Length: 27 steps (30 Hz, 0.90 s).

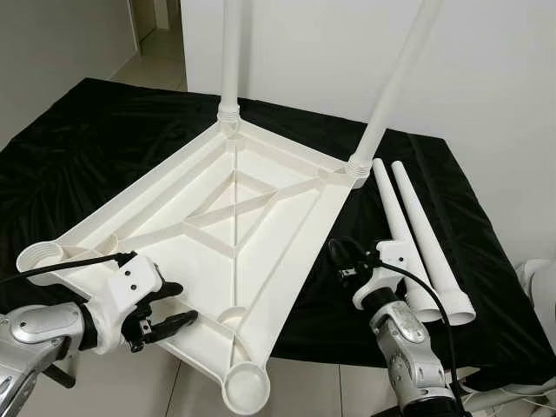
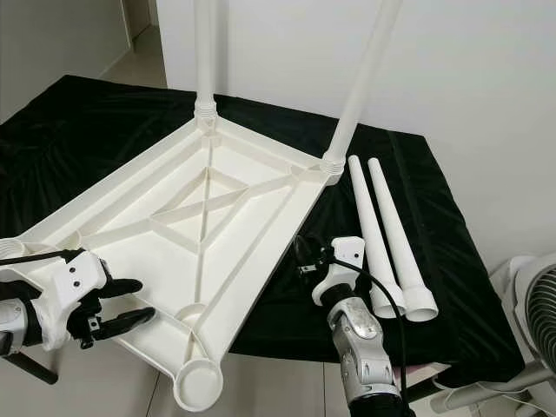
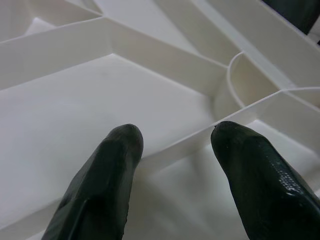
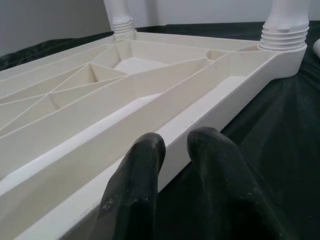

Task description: Building children table

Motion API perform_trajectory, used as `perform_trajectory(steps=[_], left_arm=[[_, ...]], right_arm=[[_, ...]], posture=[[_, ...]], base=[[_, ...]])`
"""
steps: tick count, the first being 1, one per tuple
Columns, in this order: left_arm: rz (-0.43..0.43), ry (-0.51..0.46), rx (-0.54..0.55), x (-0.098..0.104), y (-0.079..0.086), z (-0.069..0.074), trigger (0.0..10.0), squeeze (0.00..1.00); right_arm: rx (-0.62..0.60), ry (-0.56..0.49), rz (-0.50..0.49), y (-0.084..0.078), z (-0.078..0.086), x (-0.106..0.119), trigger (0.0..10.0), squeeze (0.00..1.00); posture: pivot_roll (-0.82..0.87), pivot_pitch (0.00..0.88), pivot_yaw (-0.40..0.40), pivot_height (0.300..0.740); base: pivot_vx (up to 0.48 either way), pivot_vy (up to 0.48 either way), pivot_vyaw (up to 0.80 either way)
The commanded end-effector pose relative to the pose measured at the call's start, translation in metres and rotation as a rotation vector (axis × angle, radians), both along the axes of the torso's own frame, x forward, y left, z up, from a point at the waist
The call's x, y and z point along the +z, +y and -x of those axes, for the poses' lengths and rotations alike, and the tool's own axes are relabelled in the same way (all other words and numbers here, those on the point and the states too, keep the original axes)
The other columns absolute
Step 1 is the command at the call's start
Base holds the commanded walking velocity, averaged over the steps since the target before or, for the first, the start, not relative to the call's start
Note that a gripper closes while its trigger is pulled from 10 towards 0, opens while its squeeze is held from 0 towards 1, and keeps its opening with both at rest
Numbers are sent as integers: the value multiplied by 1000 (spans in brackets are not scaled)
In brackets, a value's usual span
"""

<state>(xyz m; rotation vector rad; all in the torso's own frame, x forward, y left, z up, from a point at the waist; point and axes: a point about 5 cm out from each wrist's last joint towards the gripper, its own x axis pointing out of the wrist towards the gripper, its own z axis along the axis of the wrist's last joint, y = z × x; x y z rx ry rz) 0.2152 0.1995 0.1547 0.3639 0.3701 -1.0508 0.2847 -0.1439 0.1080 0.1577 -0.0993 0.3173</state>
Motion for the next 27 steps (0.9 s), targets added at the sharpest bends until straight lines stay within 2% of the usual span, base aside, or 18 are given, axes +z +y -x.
perform_trajectory(steps=[1,3,7,11,12,13,15,16,17,22,23,25,26,27], left_arm=[[56,112,-208,3,-8,14,10000,0],[106,104,-240,10,-11,19,10000,0],[151,95,-264,19,-12,21,10000,0],[132,109,-284,18,-12,25,10000,0],[118,118,-287,15,-11,26,10000,871],[77,114,-271,10,-10,23,10000,1000],[2,121,-264,0,-7,22,10000,1000],[2,121,-264,0,-7,22,10000,1000],[-64,104,-254,-7,-6,20,10000,1000],[-126,86,-246,-14,-4,17,10000,1000],[-137,85,-237,-15,-3,15,10000,0],[-149,77,-216,-17,-3,10,10000,0],[-163,47,-182,-20,-3,0,10000,0],[-163,47,-182,-20,-3,0,10000,0]], right_arm=[[1,13,15,-1,1,-2,10000,0],[6,13,15,0,1,-2,10000,0],[5,14,12,0,1,-2,10000,0],[4,14,12,0,1,-3,10000,0],[4,14,11,0,1,-3,10000,0],[4,14,10,1,1,-3,10000,0],[2,14,8,0,1,-3,10000,0],[2,14,8,0,1,-3,10000,0],[1,13,7,1,1,-2,10000,0],[0,12,6,1,1,-2,10000,0],[0,12,6,1,1,-2,10000,0],[-2,12,4,2,1,-2,10000,0],[-5,12,3,2,1,-3,10000,0],[-5,12,3,2,1,-3,10000,0]], posture=[[9,43,-115,740],[10,45,-114,740],[12,46,-112,740],[13,50,-109,740],[13,50,-109,740],[12,51,-106,740],[13,51,-106,740],[13,51,-106,740],[13,51,-102,740],[12,52,-102,740],[10,51,-98,740],[8,53,-95,740],[4,55,-93,740],[4,55,-93,740]], base=[[0,0,0],[0,0,0],[0,0,0],[0,0,0],[0,0,0],[0,0,0],[0,0,0],[0,0,0],[0,0,0],[0,0,0],[0,0,0],[0,0,0],[0,0,0],[0,0,0]])
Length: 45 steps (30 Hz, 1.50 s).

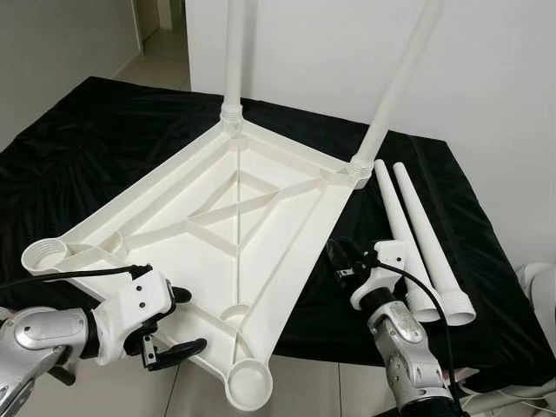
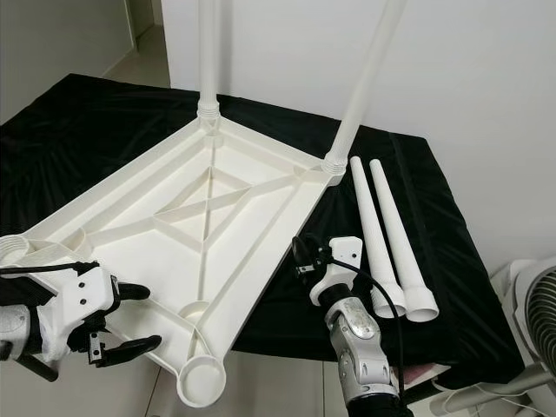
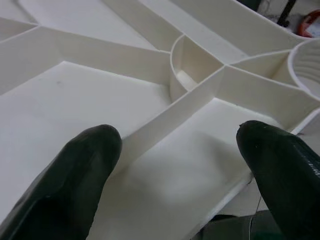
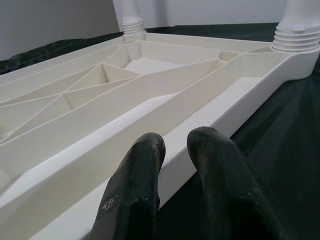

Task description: Building children table

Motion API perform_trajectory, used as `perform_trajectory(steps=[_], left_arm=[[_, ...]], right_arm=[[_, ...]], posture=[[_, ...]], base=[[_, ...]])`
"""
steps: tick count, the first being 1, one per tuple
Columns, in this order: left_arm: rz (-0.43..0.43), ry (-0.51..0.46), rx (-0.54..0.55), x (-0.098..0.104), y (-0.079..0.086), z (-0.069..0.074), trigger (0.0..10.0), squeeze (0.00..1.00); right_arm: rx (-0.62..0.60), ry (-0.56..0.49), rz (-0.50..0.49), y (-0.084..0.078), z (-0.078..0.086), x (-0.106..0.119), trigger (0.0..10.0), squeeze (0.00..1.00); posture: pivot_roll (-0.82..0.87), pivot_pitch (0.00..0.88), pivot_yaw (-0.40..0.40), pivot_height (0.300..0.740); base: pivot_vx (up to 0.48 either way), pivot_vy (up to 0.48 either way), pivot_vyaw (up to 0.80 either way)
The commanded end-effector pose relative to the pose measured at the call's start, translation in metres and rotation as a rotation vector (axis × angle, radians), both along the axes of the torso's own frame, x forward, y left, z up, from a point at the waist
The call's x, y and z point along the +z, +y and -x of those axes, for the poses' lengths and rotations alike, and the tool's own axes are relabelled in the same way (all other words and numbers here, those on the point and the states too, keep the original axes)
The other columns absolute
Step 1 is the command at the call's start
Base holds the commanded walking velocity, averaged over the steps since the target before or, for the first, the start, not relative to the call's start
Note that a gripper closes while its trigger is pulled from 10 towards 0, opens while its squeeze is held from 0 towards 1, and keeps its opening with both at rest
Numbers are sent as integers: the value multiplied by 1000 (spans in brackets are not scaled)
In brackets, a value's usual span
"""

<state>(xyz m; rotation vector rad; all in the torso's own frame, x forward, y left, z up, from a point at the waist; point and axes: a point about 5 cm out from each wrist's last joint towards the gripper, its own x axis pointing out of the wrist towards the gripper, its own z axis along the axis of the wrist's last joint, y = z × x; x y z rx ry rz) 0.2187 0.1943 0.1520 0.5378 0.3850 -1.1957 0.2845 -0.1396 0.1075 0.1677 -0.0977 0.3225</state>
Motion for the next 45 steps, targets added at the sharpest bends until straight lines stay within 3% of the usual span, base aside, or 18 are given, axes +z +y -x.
perform_trajectory(steps=[1,4,6,13,20,27,29,30,32,33,34,45], left_arm=[[-48,47,15,-18,1,-3,10000,0],[-54,28,26,-19,0,-9,10000,0],[-61,-36,56,-20,-5,-27,10000,0],[-49,-94,69,-21,-11,-39,10000,0],[-58,-89,31,-28,-15,-44,10000,0],[2,-52,-39,-29,-26,-39,10000,0],[83,-35,-104,-20,-34,-33,10000,0],[83,-35,-104,-20,-34,-33,10000,0],[189,-49,-80,1,-39,-37,10000,0],[189,-49,-80,1,-39,-37,10000,0],[232,-63,-52,13,-41,-40,10000,0],[237,-120,-58,24,-43,-47,10000,0]], right_arm=[[-13,10,11,-3,2,-2,10000,0],[-17,10,11,-3,3,-3,10000,0],[-27,12,11,-5,4,-3,10000,0],[-32,12,11,-5,4,-3,10000,0],[-38,16,10,-5,7,-4,10000,0],[-34,14,13,-5,6,-3,10000,0],[-34,13,15,-5,5,-2,10000,0],[-34,13,15,-5,5,-2,10000,0],[-42,12,16,-6,6,-3,10000,0],[-42,12,16,-6,6,-3,10000,0],[-45,14,14,-6,7,-3,10000,0],[-29,13,11,-2,5,-3,10000,0]], posture=[[-2,55,-90,740],[-5,57,-87,740],[-9,60,-84,740],[-18,62,-80,740],[-18,66,-79,740],[-16,66,-81,740],[-21,64,-81,740],[-21,64,-81,740],[-28,60,-77,740],[-28,60,-77,740],[-25,60,-75,740],[-15,53,-81,740]], base=[[0,0,0],[0,0,0],[0,0,0],[0,0,0],[0,0,0],[0,0,0],[0,0,0],[0,0,0],[0,0,0],[0,0,0],[0,0,0],[0,0,0]])
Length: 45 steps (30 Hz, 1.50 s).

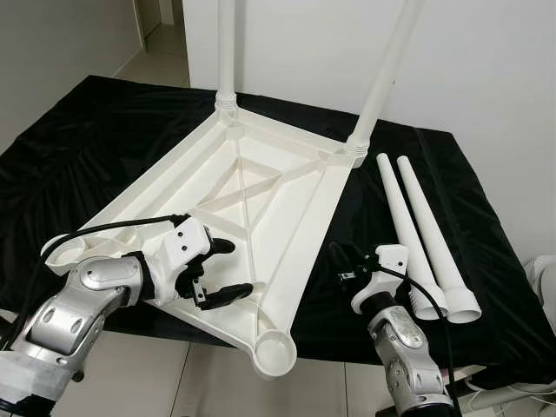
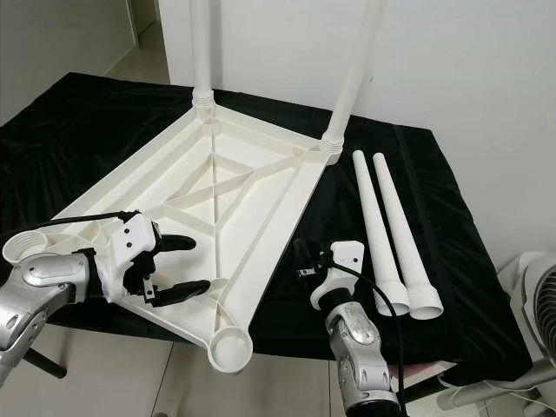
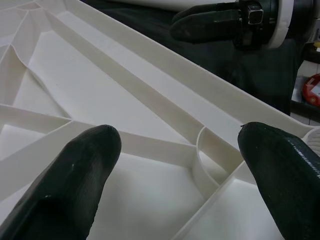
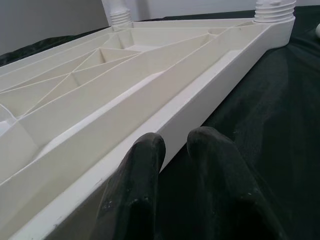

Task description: Building children table

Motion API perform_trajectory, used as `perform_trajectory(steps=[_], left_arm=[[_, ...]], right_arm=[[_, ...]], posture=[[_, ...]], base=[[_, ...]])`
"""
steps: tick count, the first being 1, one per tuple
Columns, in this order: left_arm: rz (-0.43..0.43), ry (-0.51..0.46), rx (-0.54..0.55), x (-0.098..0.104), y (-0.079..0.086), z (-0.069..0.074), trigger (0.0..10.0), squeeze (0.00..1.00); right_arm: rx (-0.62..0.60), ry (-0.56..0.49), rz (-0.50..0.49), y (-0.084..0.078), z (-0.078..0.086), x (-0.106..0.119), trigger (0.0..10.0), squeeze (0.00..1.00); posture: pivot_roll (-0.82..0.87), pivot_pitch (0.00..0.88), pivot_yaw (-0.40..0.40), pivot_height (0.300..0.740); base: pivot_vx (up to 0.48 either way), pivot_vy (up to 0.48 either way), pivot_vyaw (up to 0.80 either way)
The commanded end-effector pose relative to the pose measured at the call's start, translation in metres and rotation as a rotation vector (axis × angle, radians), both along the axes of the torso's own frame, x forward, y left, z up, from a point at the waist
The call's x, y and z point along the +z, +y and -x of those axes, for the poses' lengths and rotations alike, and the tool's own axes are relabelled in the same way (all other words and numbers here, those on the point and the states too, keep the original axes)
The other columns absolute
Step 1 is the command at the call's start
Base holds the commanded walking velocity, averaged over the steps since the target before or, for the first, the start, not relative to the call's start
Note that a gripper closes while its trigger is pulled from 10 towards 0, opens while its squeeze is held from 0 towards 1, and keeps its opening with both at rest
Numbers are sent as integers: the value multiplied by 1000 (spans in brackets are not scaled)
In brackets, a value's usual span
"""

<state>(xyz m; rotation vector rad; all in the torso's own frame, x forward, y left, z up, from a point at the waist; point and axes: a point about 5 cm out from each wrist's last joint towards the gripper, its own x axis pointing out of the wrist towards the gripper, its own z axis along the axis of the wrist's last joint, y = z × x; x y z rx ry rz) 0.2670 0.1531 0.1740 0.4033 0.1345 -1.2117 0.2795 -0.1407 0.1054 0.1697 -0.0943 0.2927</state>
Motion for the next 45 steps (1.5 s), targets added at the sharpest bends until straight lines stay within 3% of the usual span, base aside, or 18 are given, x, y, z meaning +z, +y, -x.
perform_trajectory(steps=[1,3,12,23,26,32,33,34,35,36,45], left_arm=[[-45,-6,-56,-3,1,3,10000,0],[-113,26,-117,-14,5,10,10000,0],[-188,101,-124,-26,12,11,10000,0],[-258,110,-18,-42,5,-6,10000,0],[-324,101,41,-52,2,-22,10000,0],[-335,127,25,-54,1,-24,10000,0],[-336,145,14,-55,0,-24,7490,0],[-336,145,14,-55,0,-24,7490,0],[-341,152,5,-55,1,-24,824,0],[-338,161,2,-55,1,-23,0,0],[-280,111,53,-48,-3,-34,0,0]], right_arm=[[2,5,13,0,0,0,10000,0],[3,3,13,-1,-1,0,10000,0],[-5,-1,16,-3,-1,1,10000,0],[-7,-7,15,-4,-3,3,10000,0],[-8,-13,17,-5,-5,5,10000,0],[-11,-14,19,-5,-5,5,10000,0],[-15,-13,18,-6,-5,5,10000,0],[-15,-13,18,-6,-5,5,10000,0],[-17,-12,17,-6,-4,5,10000,0],[-19,-12,16,-6,-3,4,10000,0],[-24,-8,11,-5,-4,3,10000,0]], posture=[[-15,50,-82,740],[-16,46,-82,740],[-18,45,-80,740],[-21,38,-82,740],[-25,36,-82,740],[-32,36,-75,740],[-33,37,-74,740],[-33,37,-74,740],[-34,37,-72,740],[-35,39,-70,740],[-30,39,-66,740]], base=[[0,0,0],[0,0,0],[0,0,0],[0,0,0],[0,0,0],[0,0,0],[0,0,0],[0,0,0],[0,0,0],[0,0,0],[0,0,0]])
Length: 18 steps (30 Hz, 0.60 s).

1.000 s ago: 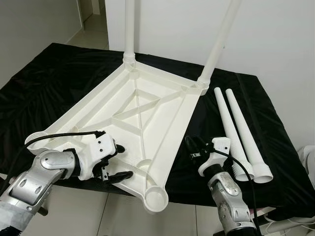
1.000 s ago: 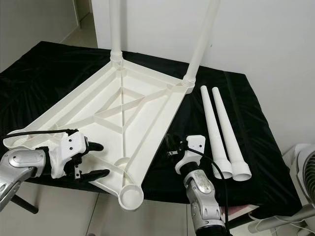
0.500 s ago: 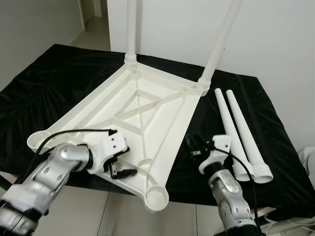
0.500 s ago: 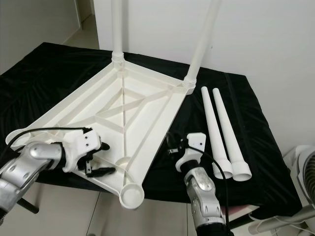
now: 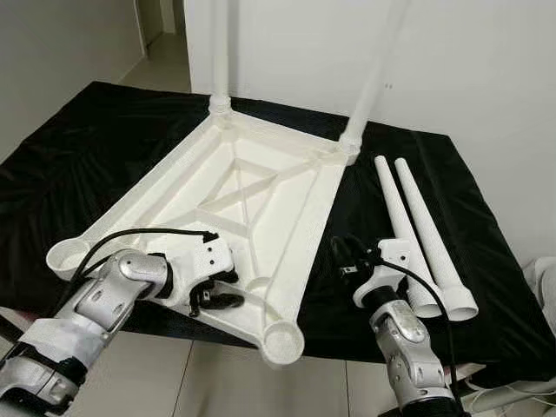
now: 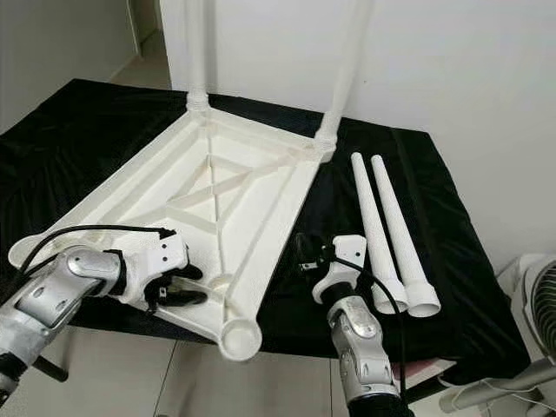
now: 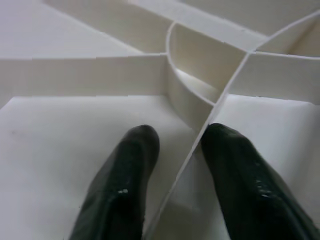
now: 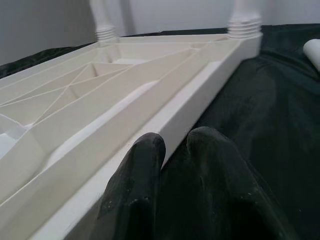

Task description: Building children table

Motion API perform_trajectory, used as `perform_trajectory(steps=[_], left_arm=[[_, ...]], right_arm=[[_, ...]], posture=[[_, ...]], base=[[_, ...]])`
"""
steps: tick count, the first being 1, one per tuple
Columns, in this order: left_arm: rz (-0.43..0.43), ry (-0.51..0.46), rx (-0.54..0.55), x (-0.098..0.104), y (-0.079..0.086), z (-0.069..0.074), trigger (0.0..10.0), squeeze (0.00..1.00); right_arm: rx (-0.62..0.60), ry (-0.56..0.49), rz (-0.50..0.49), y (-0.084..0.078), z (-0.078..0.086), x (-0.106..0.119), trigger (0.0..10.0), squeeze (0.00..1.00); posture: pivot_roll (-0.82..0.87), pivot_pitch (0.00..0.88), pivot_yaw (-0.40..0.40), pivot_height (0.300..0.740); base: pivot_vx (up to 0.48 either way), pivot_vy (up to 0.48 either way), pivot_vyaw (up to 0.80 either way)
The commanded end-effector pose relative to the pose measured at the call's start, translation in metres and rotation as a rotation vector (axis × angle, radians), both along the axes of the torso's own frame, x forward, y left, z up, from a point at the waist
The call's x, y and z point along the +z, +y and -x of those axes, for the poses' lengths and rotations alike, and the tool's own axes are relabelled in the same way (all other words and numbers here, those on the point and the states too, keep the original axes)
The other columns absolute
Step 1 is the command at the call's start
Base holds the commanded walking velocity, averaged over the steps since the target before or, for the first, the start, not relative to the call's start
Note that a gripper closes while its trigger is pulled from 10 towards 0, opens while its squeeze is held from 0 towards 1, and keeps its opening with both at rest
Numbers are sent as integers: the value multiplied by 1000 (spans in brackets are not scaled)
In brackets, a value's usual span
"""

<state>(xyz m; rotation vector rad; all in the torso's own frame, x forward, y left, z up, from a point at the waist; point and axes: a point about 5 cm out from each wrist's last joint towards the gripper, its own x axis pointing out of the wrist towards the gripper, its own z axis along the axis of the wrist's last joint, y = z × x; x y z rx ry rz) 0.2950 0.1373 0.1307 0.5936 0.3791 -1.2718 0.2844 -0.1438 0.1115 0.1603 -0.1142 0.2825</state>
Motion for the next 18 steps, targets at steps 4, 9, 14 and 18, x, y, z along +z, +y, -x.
perform_trajectory(steps=[4,9,14,18], left_arm=[[35,-29,147,-4,4,-11,0,0],[129,-83,159,-2,-24,-12,0,0],[172,-145,160,1,-43,-14,10000,0],[269,-154,149,9,-61,-14,10000,0]], right_arm=[[-10,11,2,0,1,-3,10000,0],[-8,9,-3,2,0,-2,10000,0],[-6,8,-4,3,-1,-2,10000,0],[-6,8,-6,4,-1,-3,10000,0]], posture=[[-26,38,-66,740],[-23,39,-69,740],[-22,38,-70,740],[-21,36,-67,740]], base=[[0,0,0],[0,0,0],[0,0,0],[0,0,0]])
